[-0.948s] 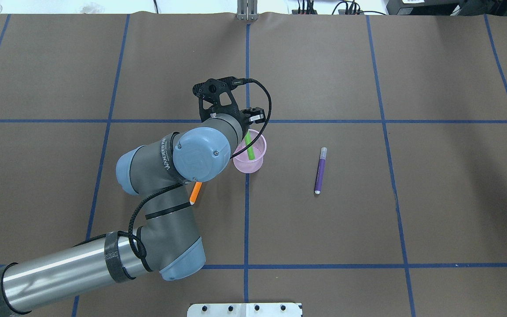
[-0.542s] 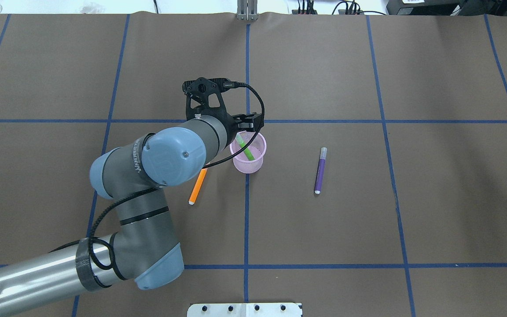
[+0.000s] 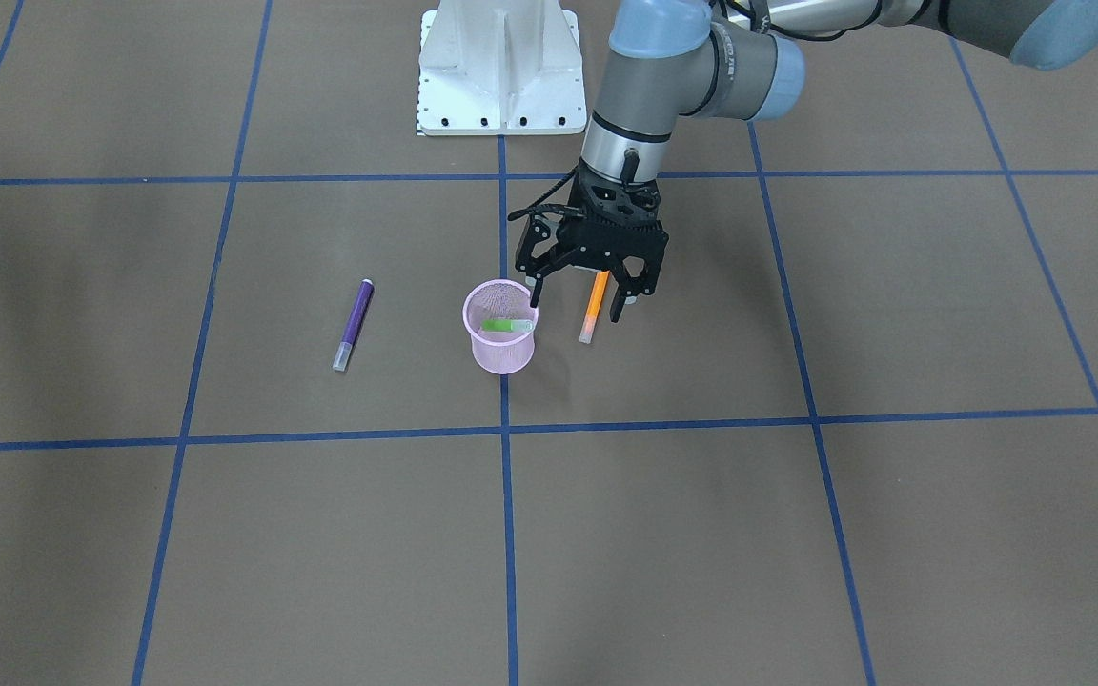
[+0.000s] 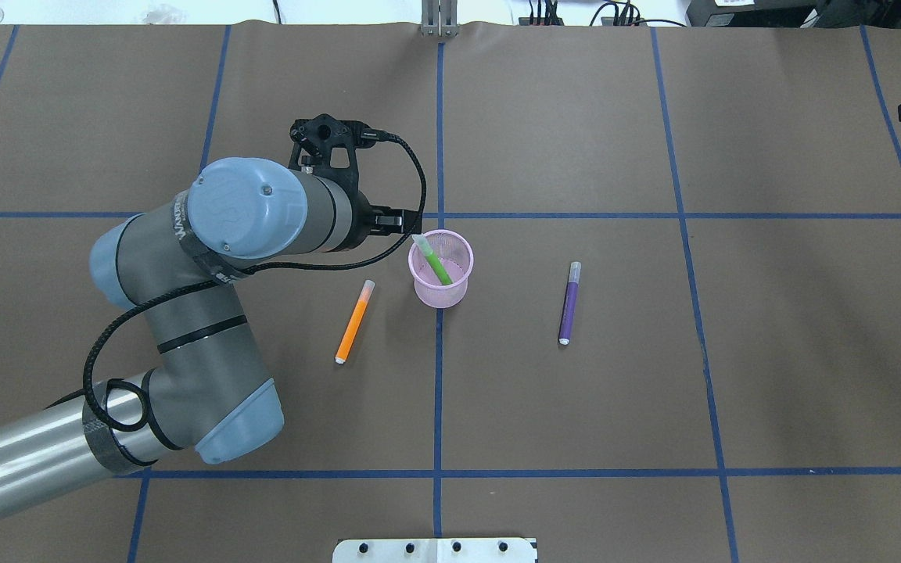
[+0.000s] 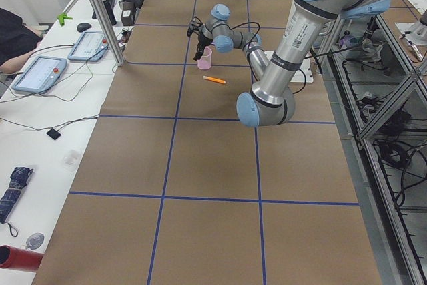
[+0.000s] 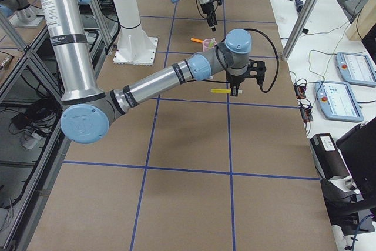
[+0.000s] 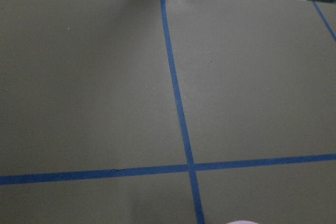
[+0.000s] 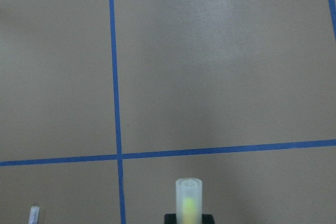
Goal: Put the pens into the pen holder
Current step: 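Lower the left gripper onto the orange marker while the right lifts the highlighter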
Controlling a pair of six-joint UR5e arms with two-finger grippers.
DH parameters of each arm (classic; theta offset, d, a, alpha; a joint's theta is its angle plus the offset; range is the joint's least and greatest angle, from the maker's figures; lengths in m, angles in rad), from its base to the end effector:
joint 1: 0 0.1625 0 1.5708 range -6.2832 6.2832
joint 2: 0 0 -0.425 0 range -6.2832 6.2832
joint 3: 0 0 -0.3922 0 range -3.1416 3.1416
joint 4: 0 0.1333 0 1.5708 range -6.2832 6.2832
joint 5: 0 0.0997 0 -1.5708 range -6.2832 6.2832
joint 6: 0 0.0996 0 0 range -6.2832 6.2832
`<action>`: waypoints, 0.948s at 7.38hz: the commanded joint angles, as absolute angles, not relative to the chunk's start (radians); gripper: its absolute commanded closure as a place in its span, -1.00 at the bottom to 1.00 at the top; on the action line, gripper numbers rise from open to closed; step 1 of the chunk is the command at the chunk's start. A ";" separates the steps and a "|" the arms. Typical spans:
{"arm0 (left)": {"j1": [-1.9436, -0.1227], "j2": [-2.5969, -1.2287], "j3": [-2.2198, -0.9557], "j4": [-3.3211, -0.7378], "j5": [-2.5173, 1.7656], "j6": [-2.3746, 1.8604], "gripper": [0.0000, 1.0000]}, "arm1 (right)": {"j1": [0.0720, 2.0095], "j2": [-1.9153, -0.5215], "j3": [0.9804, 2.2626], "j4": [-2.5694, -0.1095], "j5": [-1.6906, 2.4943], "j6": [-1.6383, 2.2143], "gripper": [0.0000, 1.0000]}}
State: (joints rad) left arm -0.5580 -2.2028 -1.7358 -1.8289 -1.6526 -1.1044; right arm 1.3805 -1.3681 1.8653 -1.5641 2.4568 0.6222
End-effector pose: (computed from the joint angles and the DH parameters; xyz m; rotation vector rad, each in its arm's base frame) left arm 0.4942 -0.4560 0.1871 0.4522 0.9555 -0.0398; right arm -0.0485 -0.5487 0.3988 0.0894 -0.9811 0.1733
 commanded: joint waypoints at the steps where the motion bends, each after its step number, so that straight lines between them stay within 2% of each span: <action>1: -0.568 -2.192 -1.727 -1.731 -1.767 -0.978 -0.97 | 1.315 -1.330 1.905 -1.562 2.448 0.750 1.00; 3: -0.554 -2.171 -1.721 -1.720 -1.782 -0.950 -0.94 | 1.279 -1.298 1.914 -1.560 2.448 0.823 1.00; 7: -0.542 -2.192 -1.585 -1.788 -1.827 -0.960 -0.94 | 1.207 -1.247 1.919 -1.554 2.439 0.906 1.00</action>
State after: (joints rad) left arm -0.5448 -2.1858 -1.6187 -1.7651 -1.8227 -0.9566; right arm 1.2357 -1.2659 1.9194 -1.5576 2.4423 0.8694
